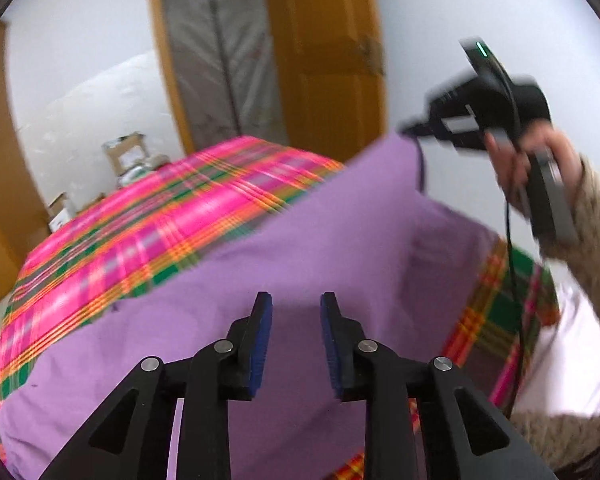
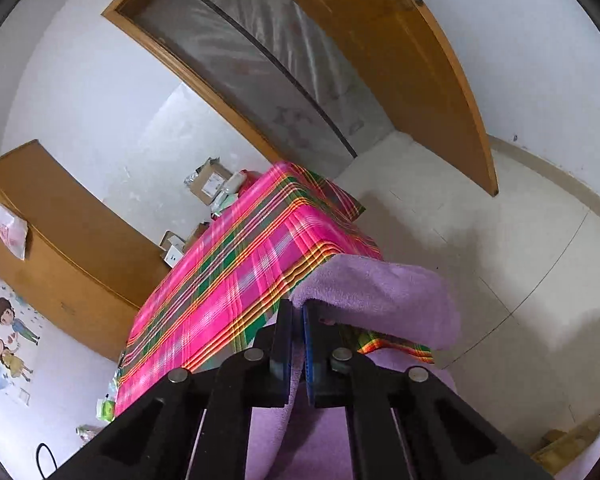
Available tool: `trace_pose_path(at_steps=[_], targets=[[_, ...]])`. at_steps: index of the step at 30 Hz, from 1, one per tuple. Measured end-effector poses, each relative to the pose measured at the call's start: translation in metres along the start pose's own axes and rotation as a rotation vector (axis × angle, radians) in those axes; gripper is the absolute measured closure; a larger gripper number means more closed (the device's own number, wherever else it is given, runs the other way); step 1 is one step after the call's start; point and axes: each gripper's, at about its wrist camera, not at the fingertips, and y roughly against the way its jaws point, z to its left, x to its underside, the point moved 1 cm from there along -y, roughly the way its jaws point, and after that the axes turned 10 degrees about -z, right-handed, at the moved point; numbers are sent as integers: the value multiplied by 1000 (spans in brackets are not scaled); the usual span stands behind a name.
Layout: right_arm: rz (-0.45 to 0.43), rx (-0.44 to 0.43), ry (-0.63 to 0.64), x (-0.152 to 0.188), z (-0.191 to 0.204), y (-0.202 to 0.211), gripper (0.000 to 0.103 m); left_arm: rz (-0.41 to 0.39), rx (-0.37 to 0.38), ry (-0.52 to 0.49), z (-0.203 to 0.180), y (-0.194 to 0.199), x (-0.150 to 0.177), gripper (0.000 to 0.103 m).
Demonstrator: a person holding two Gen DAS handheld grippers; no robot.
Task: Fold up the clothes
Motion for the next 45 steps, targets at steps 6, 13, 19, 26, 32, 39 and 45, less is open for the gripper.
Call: trace_pose_path(at_steps=[6, 13, 19, 26, 32, 39, 45], targets=[[23, 28, -15, -1, -3, -6, 98, 92, 23, -66, -19, -14, 15, 77], [53, 33, 118, -16, 34, -34, 98, 154, -59, -49, -8, -29, 20, 77], [137, 78, 202, -23, 63, -93, 98, 142, -56, 2, 7, -27, 16, 77], [213, 141, 251, -14, 86, -159, 98, 129, -81, 22, 21, -22, 11, 77], [253, 172, 318, -1, 108, -205, 98, 134, -91, 72, 35, -22, 8, 76], [356, 131, 453, 12, 136, -238, 95, 168, -133, 53, 38, -34, 15, 76], [337, 41, 386, -14, 131, -217, 87, 193, -174, 117, 59, -47, 22, 76]])
